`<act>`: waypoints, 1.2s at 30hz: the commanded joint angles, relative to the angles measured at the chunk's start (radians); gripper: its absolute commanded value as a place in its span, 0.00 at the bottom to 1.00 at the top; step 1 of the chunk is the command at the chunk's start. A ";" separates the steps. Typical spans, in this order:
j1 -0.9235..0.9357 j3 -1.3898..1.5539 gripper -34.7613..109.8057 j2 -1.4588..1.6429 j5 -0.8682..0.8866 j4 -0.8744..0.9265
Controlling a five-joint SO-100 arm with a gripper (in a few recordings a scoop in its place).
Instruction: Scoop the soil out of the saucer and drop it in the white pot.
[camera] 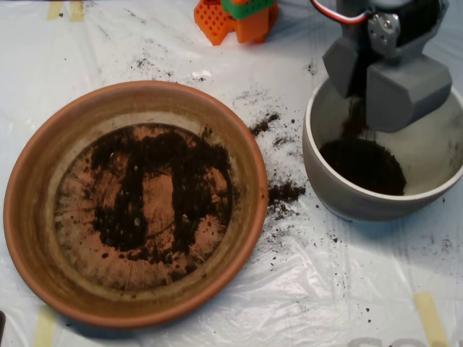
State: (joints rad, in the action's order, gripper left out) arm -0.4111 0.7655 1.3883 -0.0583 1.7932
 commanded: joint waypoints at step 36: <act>0.107 -0.063 0.44 0.181 0.002 0.011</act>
State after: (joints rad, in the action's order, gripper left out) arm -0.3390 0.7670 1.4220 -0.0583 1.7932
